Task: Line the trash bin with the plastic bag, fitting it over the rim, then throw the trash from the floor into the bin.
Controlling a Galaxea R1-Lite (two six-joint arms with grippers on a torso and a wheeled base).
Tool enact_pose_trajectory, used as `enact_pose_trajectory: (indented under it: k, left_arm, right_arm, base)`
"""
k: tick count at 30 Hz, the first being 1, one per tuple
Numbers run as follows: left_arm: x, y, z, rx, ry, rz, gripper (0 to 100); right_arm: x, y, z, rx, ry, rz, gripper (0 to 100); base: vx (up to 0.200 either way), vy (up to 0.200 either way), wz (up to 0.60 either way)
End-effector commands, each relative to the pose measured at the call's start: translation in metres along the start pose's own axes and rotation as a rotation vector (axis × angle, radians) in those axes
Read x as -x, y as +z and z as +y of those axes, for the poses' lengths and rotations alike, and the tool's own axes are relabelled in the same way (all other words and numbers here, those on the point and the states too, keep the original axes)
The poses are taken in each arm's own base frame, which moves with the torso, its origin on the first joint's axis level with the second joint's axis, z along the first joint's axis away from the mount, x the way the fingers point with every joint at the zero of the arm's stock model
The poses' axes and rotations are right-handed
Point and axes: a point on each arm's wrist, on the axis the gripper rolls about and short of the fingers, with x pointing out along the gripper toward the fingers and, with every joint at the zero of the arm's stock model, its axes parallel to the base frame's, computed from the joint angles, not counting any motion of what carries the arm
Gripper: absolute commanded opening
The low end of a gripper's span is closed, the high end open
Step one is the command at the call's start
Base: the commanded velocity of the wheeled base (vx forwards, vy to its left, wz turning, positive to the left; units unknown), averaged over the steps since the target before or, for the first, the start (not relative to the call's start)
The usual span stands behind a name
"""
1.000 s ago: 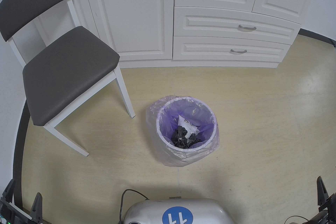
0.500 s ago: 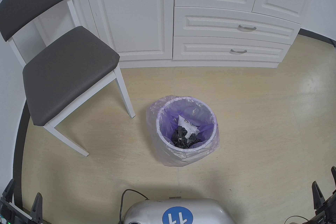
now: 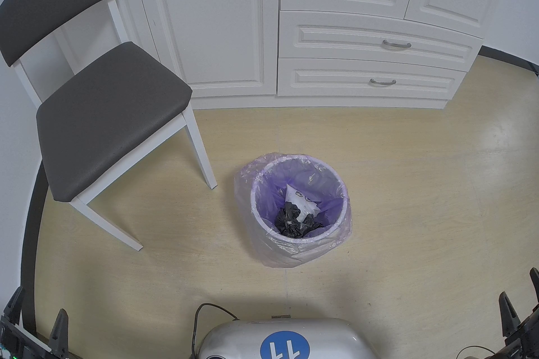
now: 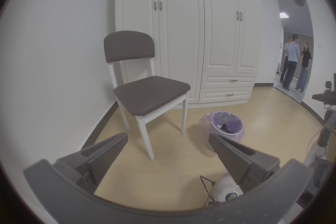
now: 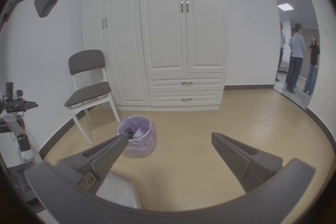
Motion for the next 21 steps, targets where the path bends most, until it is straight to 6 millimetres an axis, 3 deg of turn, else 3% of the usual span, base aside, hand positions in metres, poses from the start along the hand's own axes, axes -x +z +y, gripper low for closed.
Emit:
enact_pose_trajectory:
  k: [1, 4, 21]
  left_arm:
    - [-0.0001, -0.0054, -0.0001, 0.0, 0.002, 0.002, 100]
    - [-0.0001, -0.0052, -0.0002, -0.004, -0.001, 0.001, 100]
    - [-0.0002, -0.0047, 0.0, 0.007, 0.003, 0.002, 100]
  right_arm:
    - [-0.0001, -0.0053, -0.001, -0.006, -0.045, 0.006, 100]
    - [0.0011, -0.0125, -0.0017, -0.005, -0.077, 0.095, 100]
    - [0.0002, -0.0108, -0.0019, -0.016, -0.087, 0.06, 100]
  base:
    - [0.0, 0.0, 0.0]
    - [0.0, 0.0, 0.0]
    - [0.0, 0.0, 0.0]
